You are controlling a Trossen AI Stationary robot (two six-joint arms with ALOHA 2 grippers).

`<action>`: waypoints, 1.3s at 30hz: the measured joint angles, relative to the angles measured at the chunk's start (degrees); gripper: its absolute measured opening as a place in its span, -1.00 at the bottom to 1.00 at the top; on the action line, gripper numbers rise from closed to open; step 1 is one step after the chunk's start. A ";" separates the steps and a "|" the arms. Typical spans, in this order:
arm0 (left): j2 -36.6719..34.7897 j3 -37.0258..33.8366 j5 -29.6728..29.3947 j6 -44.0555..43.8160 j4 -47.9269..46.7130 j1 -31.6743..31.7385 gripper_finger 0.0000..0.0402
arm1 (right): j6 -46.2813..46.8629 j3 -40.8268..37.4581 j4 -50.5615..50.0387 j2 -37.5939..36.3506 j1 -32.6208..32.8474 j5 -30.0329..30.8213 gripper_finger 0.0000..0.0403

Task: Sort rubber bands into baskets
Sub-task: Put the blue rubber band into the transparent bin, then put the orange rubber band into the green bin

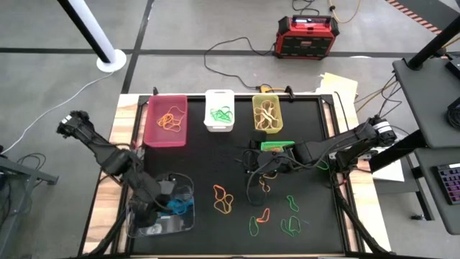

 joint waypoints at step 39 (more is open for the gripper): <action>-0.09 -7.64 -22.30 8.71 3.31 -1.63 -0.17 | 11.01 -0.60 -6.19 0.11 0.04 -10.43 -0.03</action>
